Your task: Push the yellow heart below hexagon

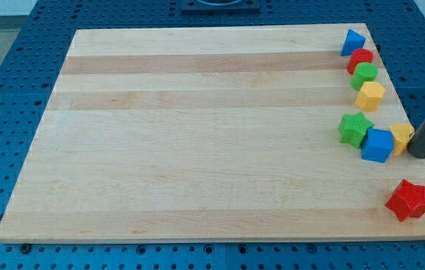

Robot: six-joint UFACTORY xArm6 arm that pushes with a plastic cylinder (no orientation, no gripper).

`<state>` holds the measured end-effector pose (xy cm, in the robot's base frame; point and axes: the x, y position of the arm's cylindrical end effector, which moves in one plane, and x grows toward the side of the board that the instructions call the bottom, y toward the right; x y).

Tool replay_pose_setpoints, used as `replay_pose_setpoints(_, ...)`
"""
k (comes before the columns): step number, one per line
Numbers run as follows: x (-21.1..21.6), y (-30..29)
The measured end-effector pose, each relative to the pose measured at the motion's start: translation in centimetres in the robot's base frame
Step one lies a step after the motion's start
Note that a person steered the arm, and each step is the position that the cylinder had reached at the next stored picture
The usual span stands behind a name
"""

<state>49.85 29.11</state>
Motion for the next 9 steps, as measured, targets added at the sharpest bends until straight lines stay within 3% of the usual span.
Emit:
replay_pose_setpoints(3,-0.2,1.3)
replay_pose_setpoints(9,-1.0,-1.9)
